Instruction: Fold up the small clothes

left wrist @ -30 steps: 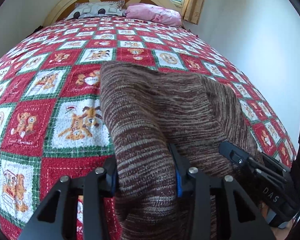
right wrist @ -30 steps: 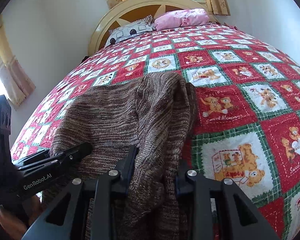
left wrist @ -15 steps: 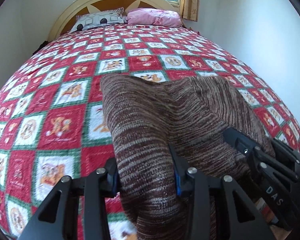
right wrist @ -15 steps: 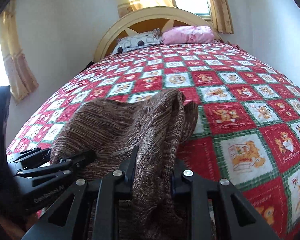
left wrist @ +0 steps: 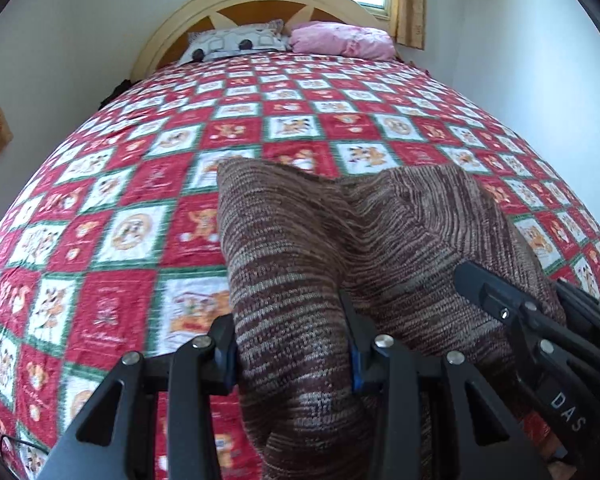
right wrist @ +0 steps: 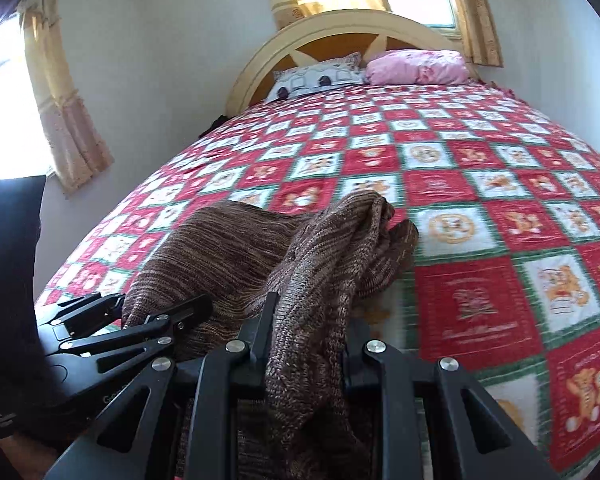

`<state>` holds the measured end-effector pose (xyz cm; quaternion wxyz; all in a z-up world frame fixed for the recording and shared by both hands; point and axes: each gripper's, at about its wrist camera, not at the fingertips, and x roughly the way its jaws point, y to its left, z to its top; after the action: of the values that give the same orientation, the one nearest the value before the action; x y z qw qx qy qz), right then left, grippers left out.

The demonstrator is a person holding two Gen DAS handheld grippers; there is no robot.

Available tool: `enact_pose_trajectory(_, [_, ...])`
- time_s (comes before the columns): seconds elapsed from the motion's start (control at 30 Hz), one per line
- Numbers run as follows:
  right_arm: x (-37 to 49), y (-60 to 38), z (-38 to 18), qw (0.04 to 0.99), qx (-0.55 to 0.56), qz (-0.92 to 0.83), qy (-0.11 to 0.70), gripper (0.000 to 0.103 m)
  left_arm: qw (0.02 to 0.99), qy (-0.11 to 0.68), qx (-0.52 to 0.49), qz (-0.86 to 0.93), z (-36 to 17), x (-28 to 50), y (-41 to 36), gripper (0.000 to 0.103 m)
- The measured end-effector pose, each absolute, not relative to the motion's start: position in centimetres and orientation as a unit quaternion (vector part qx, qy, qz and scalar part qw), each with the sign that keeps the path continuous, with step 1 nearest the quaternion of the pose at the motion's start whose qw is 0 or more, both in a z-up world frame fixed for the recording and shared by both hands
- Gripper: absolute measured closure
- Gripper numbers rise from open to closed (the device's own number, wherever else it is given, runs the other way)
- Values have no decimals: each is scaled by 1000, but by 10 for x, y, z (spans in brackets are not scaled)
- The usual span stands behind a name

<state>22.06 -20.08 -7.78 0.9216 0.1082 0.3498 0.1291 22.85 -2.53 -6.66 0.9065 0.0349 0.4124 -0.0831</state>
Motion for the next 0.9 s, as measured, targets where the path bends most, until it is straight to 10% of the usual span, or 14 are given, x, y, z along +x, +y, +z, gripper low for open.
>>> enact_pose_trajectory(0.9, [291,-30,-74,904,86,265,323,78,921,383,20,70,-62,262,135,62])
